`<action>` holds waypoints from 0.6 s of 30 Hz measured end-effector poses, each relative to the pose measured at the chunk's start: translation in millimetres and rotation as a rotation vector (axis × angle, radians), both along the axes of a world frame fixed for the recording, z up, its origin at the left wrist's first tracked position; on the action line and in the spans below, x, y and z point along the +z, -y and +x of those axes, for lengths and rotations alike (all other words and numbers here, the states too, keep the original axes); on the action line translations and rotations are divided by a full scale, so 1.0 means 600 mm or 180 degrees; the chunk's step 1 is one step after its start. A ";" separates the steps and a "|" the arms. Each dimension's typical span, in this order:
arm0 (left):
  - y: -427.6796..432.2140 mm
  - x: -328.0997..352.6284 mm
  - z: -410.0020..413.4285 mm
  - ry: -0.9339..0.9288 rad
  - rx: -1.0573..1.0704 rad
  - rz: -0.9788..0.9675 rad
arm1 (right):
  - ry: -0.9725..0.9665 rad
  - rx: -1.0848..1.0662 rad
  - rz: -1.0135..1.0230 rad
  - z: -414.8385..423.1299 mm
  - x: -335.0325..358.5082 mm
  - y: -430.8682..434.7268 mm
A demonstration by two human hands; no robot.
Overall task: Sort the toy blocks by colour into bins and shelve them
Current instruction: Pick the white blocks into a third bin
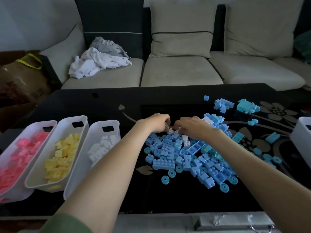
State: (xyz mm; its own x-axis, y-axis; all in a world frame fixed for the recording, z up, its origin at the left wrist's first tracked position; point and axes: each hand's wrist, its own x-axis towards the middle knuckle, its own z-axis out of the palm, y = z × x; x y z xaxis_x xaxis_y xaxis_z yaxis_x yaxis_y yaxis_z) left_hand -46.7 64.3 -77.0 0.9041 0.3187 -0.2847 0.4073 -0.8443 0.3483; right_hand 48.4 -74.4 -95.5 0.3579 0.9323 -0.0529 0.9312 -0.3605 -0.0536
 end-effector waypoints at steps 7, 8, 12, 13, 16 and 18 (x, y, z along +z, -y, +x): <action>-0.003 0.000 -0.022 0.0731 0.0255 -0.0250 | -0.0112 -0.0503 0.0515 0.003 0.001 0.012; -0.001 0.001 -0.023 0.0895 0.0338 -0.0458 | -0.0187 -0.0644 0.0639 0.002 0.003 0.011; 0.008 0.016 -0.034 0.1491 0.0928 -0.1457 | -0.0724 -0.1113 0.1152 -0.014 0.019 0.007; 0.009 0.022 -0.041 0.1530 0.1066 -0.1678 | -0.0906 -0.1148 0.1269 -0.022 0.024 0.005; 0.003 0.044 -0.066 0.1357 0.1247 -0.1973 | -0.1485 -0.1161 0.1536 -0.051 0.042 -0.007; -0.008 0.064 -0.098 0.1326 0.1250 -0.1881 | -0.1678 -0.1026 0.1589 -0.085 0.059 -0.023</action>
State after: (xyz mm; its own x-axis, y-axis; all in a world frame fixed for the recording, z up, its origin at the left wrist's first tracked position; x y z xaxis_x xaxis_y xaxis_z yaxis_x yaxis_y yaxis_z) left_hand -105.3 68.9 -38.6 0.8265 0.5366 -0.1703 0.3740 -0.2972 0.8785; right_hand -2.6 -60.4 -60.1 0.6584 0.7452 0.1063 0.5919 -0.4253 -0.6847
